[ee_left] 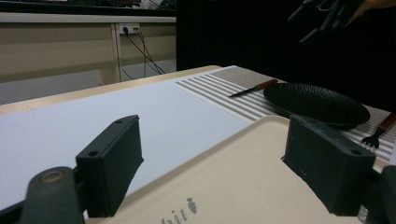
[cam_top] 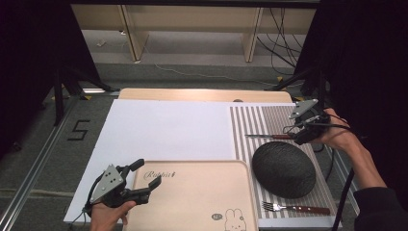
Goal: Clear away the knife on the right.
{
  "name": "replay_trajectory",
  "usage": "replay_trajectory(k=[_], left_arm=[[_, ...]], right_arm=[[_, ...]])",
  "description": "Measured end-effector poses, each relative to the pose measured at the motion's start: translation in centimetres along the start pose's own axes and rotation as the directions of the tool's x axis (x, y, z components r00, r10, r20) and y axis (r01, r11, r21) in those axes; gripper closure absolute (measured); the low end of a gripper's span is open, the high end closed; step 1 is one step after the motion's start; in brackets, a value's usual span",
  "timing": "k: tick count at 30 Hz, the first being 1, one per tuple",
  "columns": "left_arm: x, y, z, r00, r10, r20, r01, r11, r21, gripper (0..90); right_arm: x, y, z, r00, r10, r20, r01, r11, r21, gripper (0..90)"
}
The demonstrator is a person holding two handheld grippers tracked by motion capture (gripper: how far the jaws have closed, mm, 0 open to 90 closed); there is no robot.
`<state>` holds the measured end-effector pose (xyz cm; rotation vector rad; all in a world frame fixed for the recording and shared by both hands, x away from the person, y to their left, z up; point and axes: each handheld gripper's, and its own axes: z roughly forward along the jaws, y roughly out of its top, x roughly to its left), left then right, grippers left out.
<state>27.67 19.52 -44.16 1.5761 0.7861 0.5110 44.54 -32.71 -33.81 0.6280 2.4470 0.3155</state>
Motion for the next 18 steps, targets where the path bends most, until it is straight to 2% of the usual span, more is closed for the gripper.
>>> replay_trajectory(k=[5, 7, 12, 15, 16, 18], left_arm=[[0.0, 0.0, 0.0, 1.0000, 0.000, 0.001, 0.000, 1.0000, -0.001, 18.2], [0.0, 0.0, -0.1, 1.0000, 0.002, 0.001, -0.002, 1.0000, -0.001, 18.3], [0.1, 0.0, -0.1, 1.0000, -0.003, 0.000, 0.003, 1.0000, -0.004, 18.2], [0.1, 0.0, -0.1, 1.0000, -0.004, 0.001, 0.004, 1.0000, -0.003, 18.3], [0.1, 0.0, -0.1, 1.0000, -0.001, 0.003, 0.001, 1.0000, -0.003, 18.3], [0.1, 0.0, -0.1, 1.0000, -0.004, 0.001, 0.004, 1.0000, -0.002, 18.2]], right_arm=[[-0.5, -0.2, 1.4, 0.9998, 0.003, -0.018, -0.002, 0.999, 0.033, 20.7], [-0.8, -0.4, 2.1, 0.9991, 0.005, -0.041, -0.003, 0.999, 0.052, 22.2], [-1.1, -0.4, 3.0, 0.9981, 0.009, -0.060, -0.005, 0.998, 0.064, 22.0], [-1.2, -0.4, 3.7, 0.9987, 0.002, -0.051, 0.002, 0.997, 0.076, 22.0], [-1.3, -0.4, 4.0, 0.9980, -0.001, -0.064, 0.006, 0.997, 0.078, 22.0], [-1.3, -0.4, 4.4, 0.9987, -0.016, -0.049, 0.020, 0.996, 0.083, 22.1]])
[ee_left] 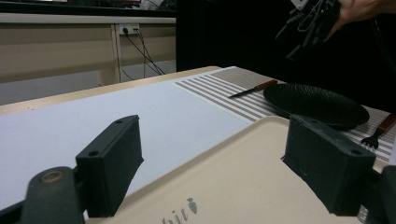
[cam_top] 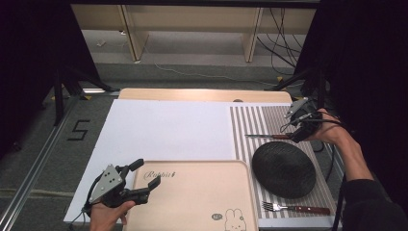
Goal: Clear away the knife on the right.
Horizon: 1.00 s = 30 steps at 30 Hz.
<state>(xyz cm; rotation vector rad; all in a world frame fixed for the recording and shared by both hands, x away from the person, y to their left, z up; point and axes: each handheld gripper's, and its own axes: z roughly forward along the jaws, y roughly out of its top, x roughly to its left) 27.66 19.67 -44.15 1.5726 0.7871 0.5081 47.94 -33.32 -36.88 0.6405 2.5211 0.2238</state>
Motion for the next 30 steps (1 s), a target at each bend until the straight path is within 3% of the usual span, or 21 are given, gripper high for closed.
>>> replay_trajectory(k=[4, 14, 19, 30], left_arm=[[0.1, 0.0, 0.0, 1.0000, 0.000, -0.002, 0.000, 1.0000, 0.000, 18.3], [0.0, 0.0, -0.1, 1.0000, 0.003, -0.001, -0.003, 1.0000, -0.006, 18.3], [0.1, 0.0, -0.1, 1.0000, 0.002, -0.002, -0.002, 1.0000, -0.005, 18.3], [0.1, 0.0, -0.1, 1.0000, -0.002, -0.008, 0.002, 1.0000, -0.002, 18.2]], right_arm=[[0.0, 0.1, 0.7, 0.9999, -0.011, -0.003, 0.011, 1.000, 0.004, 22.4], [-0.1, 0.7, 3.4, 0.9988, -0.046, -0.017, 0.047, 0.996, 0.072, 23.2], [-0.2, 0.7, 4.2, 0.9992, -0.036, -0.019, 0.038, 0.995, 0.090, 24.6], [-0.3, 1.0, 6.4, 0.9968, -0.067, -0.044, 0.073, 0.987, 0.146, 25.8]])
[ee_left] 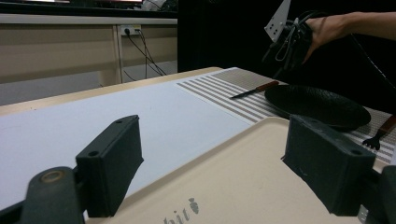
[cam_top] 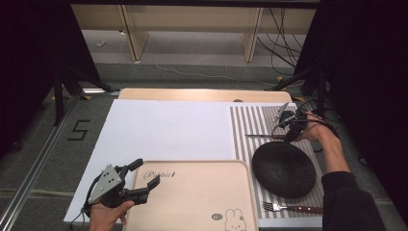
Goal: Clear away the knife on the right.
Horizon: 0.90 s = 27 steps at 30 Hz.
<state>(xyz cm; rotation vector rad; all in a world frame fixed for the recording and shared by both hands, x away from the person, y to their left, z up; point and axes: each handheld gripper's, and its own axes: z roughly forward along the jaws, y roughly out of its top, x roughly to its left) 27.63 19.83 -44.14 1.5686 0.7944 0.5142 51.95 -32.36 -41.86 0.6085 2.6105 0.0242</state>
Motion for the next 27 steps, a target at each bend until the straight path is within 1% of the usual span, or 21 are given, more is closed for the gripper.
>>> replay_trajectory(k=[1, 2, 6, 7, 8, 10, 12, 14, 16, 17, 19, 20, 21, 23, 24, 27], left_arm=[[0.0, 0.0, 0.0, 1.0000, 0.000, 0.000, 0.000, 1.0000, 0.002, 18.2], [0.0, -0.1, 0.1, 1.0000, -0.003, 0.008, 0.003, 1.0000, -0.007, 18.2], [0.0, 0.0, 0.0, 1.0000, 0.001, 0.002, -0.001, 1.0000, 0.002, 18.2], [0.0, 0.0, 0.0, 1.0000, 0.001, 0.003, -0.001, 1.0000, 0.000, 18.3], [0.0, 0.0, 0.0, 1.0000, -0.002, 0.002, 0.002, 1.0000, 0.000, 18.3], [0.1, 0.0, 0.0, 1.0000, -0.004, 0.001, 0.004, 1.0000, -0.001, 18.3], [0.1, 0.0, 0.0, 1.0000, -0.004, 0.001, 0.004, 1.0000, -0.002, 18.3], [0.1, 0.0, 0.0, 1.0000, -0.004, 0.001, 0.004, 1.0000, -0.003, 18.2], [0.0, 0.0, 0.0, 1.0000, -0.004, 0.002, 0.004, 1.0000, -0.002, 18.3], [0.0, 0.0, 0.0, 1.0000, -0.003, 0.001, 0.003, 1.0000, -0.001, 18.2], [0.0, 0.0, 0.0, 1.0000, -0.003, 0.001, 0.003, 1.0000, 0.000, 18.3], [0.1, 0.0, -0.1, 1.0000, -0.003, 0.001, 0.003, 1.0000, 0.000, 18.3], [0.1, 0.0, -0.1, 1.0000, -0.003, 0.001, 0.003, 1.0000, -0.001, 18.3], [0.1, 0.0, -0.1, 1.0000, -0.003, 0.000, 0.003, 1.0000, 0.000, 18.3], [0.1, 0.0, -0.1, 1.0000, -0.004, 0.000, 0.004, 1.0000, -0.002, 18.3], [0.1, 0.0, -0.1, 1.0000, -0.003, 0.001, 0.003, 1.0000, 0.000, 18.3]], right_arm=[[0.0, 0.1, 0.2, 1.0000, -0.001, 0.001, 0.001, 1.000, 0.003, 26.1], [0.0, 0.2, 0.3, 1.0000, 0.004, -0.002, -0.004, 1.000, 0.011, 26.0], [-0.1, 0.4, 0.8, 1.0000, -0.005, -0.001, 0.005, 1.000, 0.012, 27.2], [-0.1, 0.4, 0.9, 1.0000, -0.001, -0.010, 0.001, 1.000, 0.018, 27.4], [-0.1, 0.3, 1.2, 0.9998, 0.013, -0.014, -0.013, 1.000, 0.023, 27.6], [-0.2, 0.3, 1.2, 0.9999, 0.006, -0.014, -0.006, 1.000, 0.026, 27.7], [-0.1, 0.3, 1.4, 0.9988, 0.035, -0.033, -0.034, 0.999, 0.019, 28.2], [-0.2, 0.3, 1.6, 0.9993, 0.027, -0.027, -0.026, 0.999, 0.023, 28.2], [-0.4, 0.3, 1.7, 0.9993, 0.024, -0.028, -0.023, 0.999, 0.040, 28.3], [-0.3, 0.3, 1.8, 0.9990, 0.031, -0.033, -0.030, 0.999, 0.040, 28.4], [-0.5, 0.2, 2.0, 0.9989, 0.028, -0.037, -0.027, 0.999, 0.042, 29.1], [-0.4, 0.3, 2.0, 0.9977, 0.050, -0.046, -0.049, 0.998, 0.036, 29.5], [-0.6, 0.2, 2.2, 0.9982, 0.033, -0.049, -0.031, 0.999, 0.042, 29.9], [-0.6, 0.2, 2.3, 0.9982, 0.031, -0.052, -0.029, 0.999, 0.041, 30.2], [-0.6, 0.1, 2.3, 0.9975, 0.046, -0.055, -0.043, 0.998, 0.048, 30.4], [-0.6, 0.1, 2.5, 0.9970, 0.053, -0.057, -0.050, 0.998, 0.049, 30.9]])
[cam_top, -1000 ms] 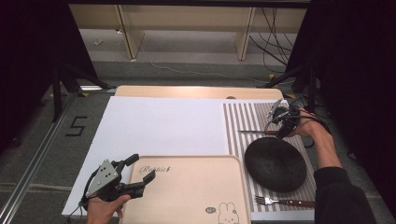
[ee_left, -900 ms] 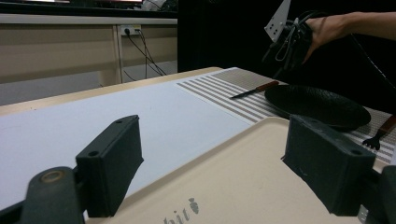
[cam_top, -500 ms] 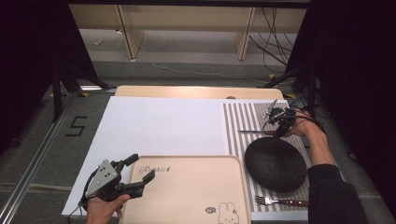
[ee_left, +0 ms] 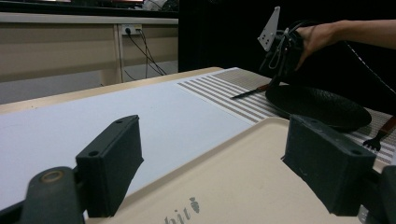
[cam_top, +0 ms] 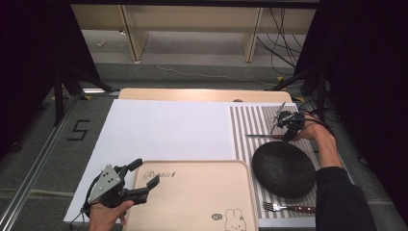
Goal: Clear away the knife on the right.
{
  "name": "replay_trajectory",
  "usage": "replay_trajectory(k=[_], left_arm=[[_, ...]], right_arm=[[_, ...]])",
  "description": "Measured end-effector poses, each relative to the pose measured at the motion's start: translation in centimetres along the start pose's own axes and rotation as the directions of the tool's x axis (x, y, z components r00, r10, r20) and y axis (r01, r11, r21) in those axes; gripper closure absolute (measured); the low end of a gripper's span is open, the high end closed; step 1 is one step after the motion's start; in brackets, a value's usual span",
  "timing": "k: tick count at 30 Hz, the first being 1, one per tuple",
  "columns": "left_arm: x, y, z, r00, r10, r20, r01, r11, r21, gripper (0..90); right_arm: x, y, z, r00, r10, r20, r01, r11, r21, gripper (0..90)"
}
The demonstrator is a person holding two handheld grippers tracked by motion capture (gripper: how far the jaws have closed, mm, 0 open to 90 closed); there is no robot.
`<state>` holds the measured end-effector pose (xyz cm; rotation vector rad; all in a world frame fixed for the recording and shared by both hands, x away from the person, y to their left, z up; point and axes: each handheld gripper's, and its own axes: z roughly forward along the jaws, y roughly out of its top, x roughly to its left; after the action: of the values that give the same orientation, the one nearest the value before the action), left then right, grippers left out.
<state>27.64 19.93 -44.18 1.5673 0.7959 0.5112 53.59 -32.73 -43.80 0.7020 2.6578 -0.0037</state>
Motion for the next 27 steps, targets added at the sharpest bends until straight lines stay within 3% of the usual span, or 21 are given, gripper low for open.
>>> replay_trajectory(k=[8, 15, 27], left_arm=[[0.0, 0.0, 0.0, 1.0000, -0.001, 0.000, 0.001, 1.0000, -0.003, 18.3], [0.1, 0.0, 0.0, 1.0000, 0.000, 0.000, 0.000, 1.0000, -0.003, 18.3], [0.2, 0.0, 0.0, 1.0000, 0.001, -0.002, -0.001, 1.0000, -0.003, 18.3]], right_arm=[[-0.3, 0.2, 0.3, 0.9997, -0.024, -0.006, 0.024, 1.000, 0.006, 33.2], [-0.2, 0.5, 0.6, 0.9997, -0.017, -0.018, 0.018, 0.999, 0.027, 35.2], [-0.1, 0.7, 1.2, 0.9985, -0.028, -0.048, 0.030, 0.998, 0.047, 44.6]])
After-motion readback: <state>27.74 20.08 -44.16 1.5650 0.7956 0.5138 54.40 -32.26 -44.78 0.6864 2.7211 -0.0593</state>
